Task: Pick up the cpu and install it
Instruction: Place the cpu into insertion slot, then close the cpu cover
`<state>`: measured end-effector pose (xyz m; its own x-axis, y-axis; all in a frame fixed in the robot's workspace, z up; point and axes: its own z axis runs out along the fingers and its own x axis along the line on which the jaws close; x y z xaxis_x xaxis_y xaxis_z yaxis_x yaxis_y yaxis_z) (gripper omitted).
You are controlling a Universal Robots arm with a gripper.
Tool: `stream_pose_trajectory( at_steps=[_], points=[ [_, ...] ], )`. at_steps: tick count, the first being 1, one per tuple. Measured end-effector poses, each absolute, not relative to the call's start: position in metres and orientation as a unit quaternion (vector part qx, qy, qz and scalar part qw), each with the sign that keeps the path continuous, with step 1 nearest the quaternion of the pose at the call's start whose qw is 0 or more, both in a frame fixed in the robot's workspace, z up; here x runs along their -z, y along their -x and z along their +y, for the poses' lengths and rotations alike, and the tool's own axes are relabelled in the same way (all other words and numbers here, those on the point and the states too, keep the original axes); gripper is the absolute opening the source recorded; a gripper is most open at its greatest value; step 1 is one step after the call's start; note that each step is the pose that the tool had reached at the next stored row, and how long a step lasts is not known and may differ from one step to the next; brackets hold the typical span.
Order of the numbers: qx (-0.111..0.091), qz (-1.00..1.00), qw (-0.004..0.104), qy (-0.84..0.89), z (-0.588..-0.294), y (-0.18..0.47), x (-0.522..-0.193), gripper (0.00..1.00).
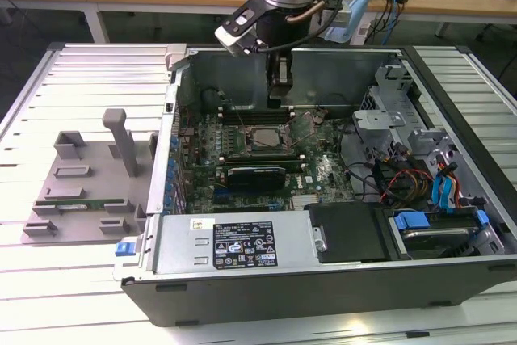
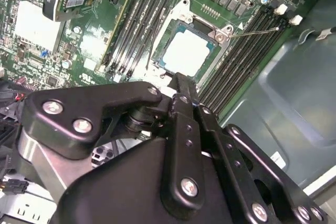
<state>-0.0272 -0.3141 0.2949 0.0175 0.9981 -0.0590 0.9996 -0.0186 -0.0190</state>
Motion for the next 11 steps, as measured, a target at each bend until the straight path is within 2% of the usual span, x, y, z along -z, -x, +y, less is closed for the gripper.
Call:
stream_pose_trajectory(
  at_steps=[11],
  points=[
    [0.028, 0.700, 0.014, -0.713, -0.314, 0.014, -0.295, 0.11]
  ],
)
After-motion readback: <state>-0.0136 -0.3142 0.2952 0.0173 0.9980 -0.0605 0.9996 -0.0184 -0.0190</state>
